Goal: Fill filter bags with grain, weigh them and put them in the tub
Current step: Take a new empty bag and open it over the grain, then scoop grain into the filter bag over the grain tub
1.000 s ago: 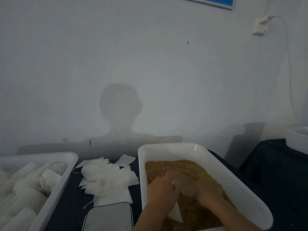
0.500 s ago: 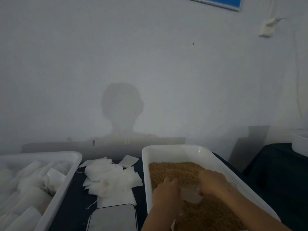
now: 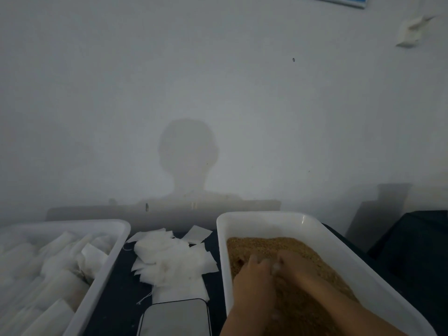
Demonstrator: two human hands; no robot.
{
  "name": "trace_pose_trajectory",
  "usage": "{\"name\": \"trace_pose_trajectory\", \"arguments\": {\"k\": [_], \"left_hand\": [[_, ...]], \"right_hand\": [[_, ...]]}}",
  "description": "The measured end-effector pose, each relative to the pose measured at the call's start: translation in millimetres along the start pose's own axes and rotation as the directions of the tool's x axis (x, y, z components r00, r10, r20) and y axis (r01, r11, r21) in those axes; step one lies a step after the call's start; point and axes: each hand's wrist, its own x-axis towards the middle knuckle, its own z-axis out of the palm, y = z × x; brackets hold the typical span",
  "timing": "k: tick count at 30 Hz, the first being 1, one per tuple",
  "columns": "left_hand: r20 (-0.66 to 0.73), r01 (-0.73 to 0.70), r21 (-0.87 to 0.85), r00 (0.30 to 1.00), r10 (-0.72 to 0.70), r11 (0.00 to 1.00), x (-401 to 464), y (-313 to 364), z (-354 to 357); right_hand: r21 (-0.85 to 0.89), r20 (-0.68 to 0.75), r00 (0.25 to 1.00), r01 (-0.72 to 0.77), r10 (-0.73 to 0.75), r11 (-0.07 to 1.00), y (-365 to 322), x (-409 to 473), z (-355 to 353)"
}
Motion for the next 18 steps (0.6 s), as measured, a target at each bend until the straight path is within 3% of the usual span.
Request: {"name": "trace_pose_trajectory", "arguments": {"k": [6,13,18], "left_hand": [[-0.099,-0.015,-0.05,0.995,0.01,0.999,1.2,-2.9,-2.5],[-0.092,-0.05,-0.037,0.995,0.047,0.998,1.4,-4.0,0.4],[-0.077,-0.115,-0.03,0.991,0.113,0.993,2.5,-4.4,2.0]], "right_hand": [[0.099,-0.072,0.996,0.051,-0.044,0.994,31.5,-27.1,-54.8],[0.187,0.078,0.985,0.138,-0.155,0.973,53.5,-78.3,-130.5],[0.13,0.171,0.968,0.161,-0.182,0.978,56.9,-91.8,-140.1]]}}
